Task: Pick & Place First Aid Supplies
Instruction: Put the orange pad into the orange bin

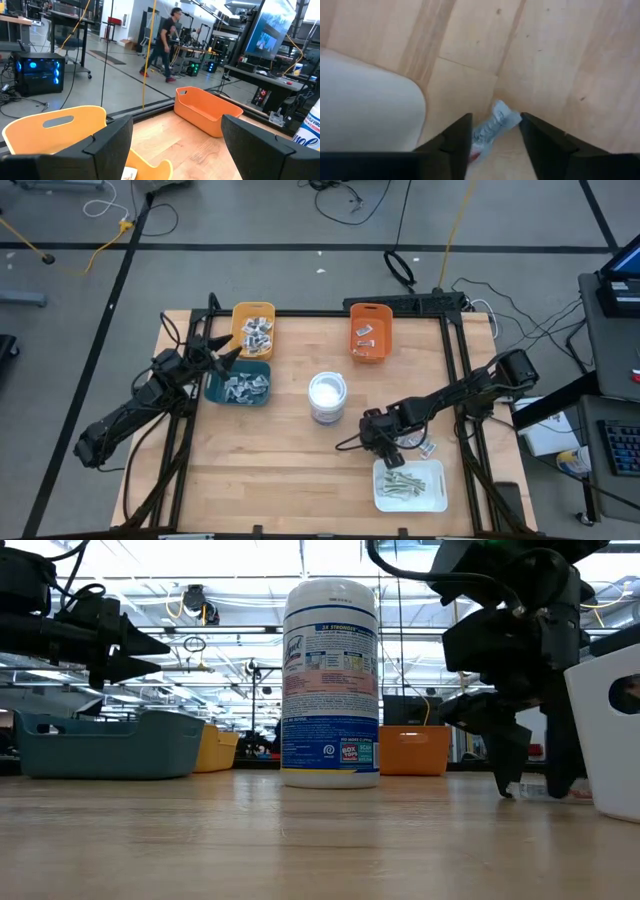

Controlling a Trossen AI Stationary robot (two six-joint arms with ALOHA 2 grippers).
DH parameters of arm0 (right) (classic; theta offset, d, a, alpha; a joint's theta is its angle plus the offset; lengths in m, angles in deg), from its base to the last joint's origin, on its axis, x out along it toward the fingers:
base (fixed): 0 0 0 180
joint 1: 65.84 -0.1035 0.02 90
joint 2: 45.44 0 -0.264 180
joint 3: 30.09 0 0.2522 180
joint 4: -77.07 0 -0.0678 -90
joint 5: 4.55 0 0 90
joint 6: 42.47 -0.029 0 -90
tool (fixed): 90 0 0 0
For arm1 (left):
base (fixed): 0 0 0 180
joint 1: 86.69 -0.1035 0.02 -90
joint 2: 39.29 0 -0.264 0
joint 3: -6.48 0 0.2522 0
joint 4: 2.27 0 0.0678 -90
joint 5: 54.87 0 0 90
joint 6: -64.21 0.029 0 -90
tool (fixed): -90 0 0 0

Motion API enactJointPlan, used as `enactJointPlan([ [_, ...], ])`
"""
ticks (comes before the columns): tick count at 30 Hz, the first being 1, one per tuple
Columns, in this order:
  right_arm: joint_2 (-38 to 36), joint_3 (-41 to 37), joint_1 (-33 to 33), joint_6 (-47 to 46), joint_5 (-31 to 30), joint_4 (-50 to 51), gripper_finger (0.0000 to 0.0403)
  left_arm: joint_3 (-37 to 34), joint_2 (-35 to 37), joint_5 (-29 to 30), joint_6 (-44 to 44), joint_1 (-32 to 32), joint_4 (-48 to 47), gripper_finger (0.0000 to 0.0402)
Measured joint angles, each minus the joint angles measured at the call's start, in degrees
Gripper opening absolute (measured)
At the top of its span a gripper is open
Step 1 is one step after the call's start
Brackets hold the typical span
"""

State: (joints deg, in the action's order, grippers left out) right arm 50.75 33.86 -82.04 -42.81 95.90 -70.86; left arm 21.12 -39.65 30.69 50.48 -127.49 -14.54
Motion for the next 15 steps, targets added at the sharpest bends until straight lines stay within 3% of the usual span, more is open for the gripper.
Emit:
enactJointPlan([
  [9, 0.1, 0.0, 0.1, 0.0, -0.9, 0.0, 0.0013, 0.0, 0.0, 0.0, 0.0, 0.0, 0.0, 0.0306],
  [15, -0.5, 0.0, 0.1, -0.6, -0.6, 0.9, 0.0003, 0.0, 0.0, 0.0, 0.0, 0.0, 0.0, 0.0305],
])
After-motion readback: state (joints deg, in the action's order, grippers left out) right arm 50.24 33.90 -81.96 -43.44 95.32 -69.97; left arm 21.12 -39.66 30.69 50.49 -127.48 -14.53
